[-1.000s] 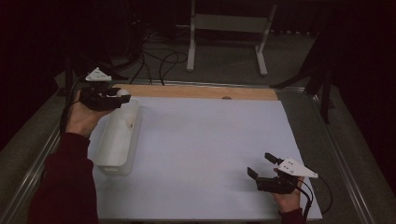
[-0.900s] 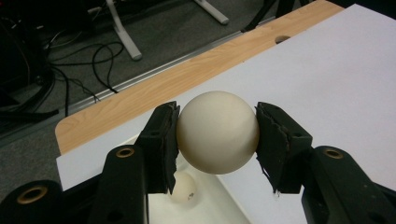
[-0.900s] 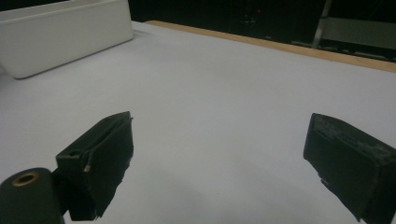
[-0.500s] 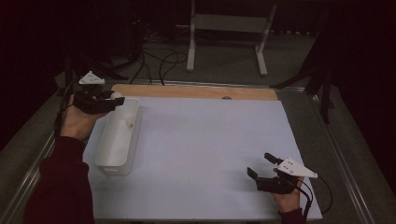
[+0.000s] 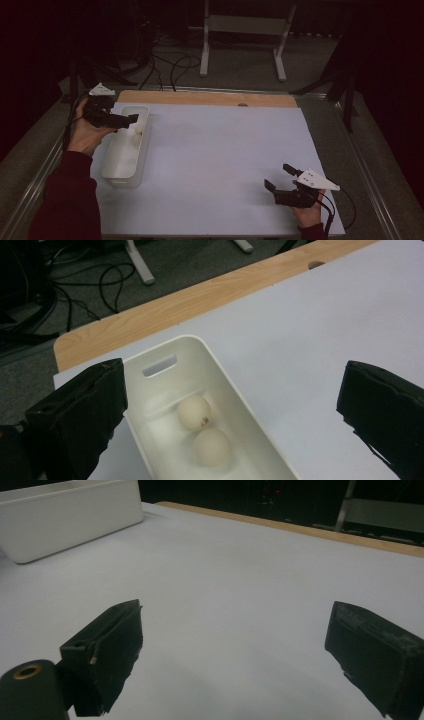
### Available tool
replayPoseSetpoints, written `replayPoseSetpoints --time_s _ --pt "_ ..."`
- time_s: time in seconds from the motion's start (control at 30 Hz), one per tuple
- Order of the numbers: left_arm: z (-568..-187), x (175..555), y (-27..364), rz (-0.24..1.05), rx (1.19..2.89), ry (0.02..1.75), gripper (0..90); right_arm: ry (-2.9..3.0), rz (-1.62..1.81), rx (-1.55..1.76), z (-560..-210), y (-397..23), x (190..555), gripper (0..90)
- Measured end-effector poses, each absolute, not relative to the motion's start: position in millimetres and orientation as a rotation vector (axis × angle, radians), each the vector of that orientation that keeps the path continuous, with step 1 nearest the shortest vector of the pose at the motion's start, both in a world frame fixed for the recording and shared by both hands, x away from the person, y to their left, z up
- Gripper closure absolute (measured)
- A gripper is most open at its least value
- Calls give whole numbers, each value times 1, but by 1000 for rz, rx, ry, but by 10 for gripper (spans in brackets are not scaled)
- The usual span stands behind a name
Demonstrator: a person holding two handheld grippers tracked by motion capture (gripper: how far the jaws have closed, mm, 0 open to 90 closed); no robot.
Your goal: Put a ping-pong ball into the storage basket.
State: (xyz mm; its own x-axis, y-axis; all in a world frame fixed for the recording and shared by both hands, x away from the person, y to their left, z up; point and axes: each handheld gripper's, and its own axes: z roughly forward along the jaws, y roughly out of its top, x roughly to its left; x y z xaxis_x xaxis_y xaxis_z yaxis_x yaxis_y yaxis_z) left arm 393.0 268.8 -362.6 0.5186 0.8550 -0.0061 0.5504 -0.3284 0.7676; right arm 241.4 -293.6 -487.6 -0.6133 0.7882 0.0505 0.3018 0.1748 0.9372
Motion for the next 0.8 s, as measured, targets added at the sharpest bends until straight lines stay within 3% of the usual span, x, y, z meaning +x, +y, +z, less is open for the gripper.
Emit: replayPoseSetpoints --time_s 0.8 --pt "-379 358 253 583 1964 1045 2 2004 1437 1028 -487 -294 242 81"
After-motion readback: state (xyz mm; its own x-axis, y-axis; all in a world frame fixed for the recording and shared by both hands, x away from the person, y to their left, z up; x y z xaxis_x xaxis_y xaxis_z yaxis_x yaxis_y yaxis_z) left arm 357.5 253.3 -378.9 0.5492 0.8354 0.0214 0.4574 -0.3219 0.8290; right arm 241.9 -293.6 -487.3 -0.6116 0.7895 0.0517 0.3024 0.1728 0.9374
